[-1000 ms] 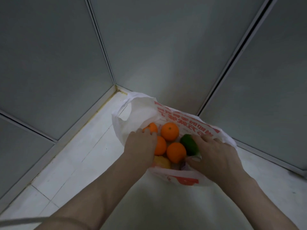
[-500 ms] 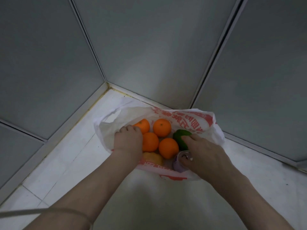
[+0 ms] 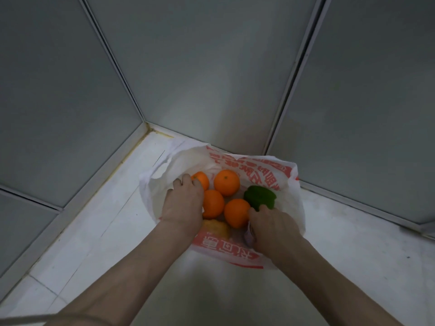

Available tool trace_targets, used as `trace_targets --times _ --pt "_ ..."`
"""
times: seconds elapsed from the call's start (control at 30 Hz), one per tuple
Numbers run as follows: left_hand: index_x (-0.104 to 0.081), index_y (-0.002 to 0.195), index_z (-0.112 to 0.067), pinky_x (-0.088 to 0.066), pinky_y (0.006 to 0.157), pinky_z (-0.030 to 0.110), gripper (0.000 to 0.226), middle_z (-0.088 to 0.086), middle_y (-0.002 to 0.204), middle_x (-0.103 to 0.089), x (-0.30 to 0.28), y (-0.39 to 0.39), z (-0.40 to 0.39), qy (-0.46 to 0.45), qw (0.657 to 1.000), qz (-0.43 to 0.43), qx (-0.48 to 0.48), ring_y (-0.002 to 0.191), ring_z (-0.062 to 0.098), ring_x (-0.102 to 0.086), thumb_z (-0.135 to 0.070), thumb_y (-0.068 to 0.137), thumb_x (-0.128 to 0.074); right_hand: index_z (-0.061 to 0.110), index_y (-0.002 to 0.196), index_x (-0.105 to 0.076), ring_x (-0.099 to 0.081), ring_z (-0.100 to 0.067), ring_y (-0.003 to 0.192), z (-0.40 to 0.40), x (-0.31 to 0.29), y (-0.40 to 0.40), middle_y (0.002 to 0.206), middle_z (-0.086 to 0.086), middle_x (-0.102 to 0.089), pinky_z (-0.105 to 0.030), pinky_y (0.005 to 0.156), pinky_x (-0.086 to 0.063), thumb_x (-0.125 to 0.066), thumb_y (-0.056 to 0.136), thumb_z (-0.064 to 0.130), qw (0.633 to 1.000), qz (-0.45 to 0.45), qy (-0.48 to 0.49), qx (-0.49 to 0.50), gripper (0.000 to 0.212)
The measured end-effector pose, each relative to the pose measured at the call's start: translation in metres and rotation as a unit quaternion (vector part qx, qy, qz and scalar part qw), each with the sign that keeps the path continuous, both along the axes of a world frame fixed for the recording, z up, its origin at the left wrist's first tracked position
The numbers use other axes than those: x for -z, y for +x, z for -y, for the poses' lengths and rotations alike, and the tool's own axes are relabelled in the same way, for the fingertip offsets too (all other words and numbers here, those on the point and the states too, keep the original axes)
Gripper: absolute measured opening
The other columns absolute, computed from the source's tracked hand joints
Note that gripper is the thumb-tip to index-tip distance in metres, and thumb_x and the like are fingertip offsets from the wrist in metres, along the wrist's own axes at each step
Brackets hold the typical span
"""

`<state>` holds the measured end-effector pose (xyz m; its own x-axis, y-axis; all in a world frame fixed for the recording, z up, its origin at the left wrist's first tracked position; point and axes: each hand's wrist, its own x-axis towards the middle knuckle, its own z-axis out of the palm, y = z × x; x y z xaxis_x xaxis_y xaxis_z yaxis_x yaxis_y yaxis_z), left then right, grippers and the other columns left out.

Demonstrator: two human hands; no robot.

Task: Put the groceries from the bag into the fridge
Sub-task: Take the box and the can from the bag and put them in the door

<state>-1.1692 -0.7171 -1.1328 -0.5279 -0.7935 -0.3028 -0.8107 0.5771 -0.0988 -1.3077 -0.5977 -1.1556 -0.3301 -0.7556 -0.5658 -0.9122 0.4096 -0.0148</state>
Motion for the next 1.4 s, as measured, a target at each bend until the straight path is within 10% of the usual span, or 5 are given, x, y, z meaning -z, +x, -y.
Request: trace_targets --times 0.63,0.87,1.17,1.4 --pt "-0.040 0.127 -0.022 -0.036 0.078 0.024 0.054 -0.002 0.114 -0.047 -0.089 0.014 -0.024 0.089 0.978 -0.181 -0.050 0.097 0.013 -0.037 -0.038 0.085 -0.070 0.026 0.128 -0.048 -0.060 -0.012 0.103 -0.002 -0.101 -0.009 0.129 0.005 -0.061 -0.020 0.088 -0.046 -0.057 0.099 0.057 0.992 0.064 -0.112 -0.008 0.043" --pt "-0.040 0.139 -0.026 -0.040 0.075 0.023 0.068 -0.009 0.110 -0.047 -0.200 0.034 -0.049 0.103 0.961 -0.240 -0.094 0.092 0.010 -0.043 -0.054 0.084 -0.070 0.027 0.150 -0.038 -0.057 -0.023 0.124 -0.014 -0.220 -0.004 0.146 0.004 -0.054 -0.033 0.092 -0.053 -0.064 0.093 0.058 0.984 0.036 -0.171 -0.015 0.070" --pt "-0.050 0.129 -0.020 -0.050 0.080 0.035 0.062 -0.003 0.113 -0.054 -0.397 0.079 -0.083 0.102 0.940 -0.299 -0.132 0.103 0.020 -0.055 -0.044 0.077 -0.075 0.032 0.138 -0.050 -0.068 -0.031 0.096 -0.034 -0.441 0.024 0.121 0.006 -0.060 -0.031 0.062 -0.042 -0.071 0.084 0.055 0.978 0.069 -0.196 -0.015 0.063" --pt "-0.054 0.126 -0.021 -0.034 0.081 0.013 0.062 -0.009 0.112 -0.054 -0.567 0.130 -0.098 0.090 0.905 -0.383 -0.161 0.101 0.012 -0.054 -0.045 0.075 -0.079 0.035 0.113 -0.053 -0.066 -0.018 0.080 -0.050 -0.633 0.064 0.107 0.016 -0.063 -0.030 0.057 -0.043 -0.045 0.069 0.078 0.956 0.099 -0.276 0.002 0.062"
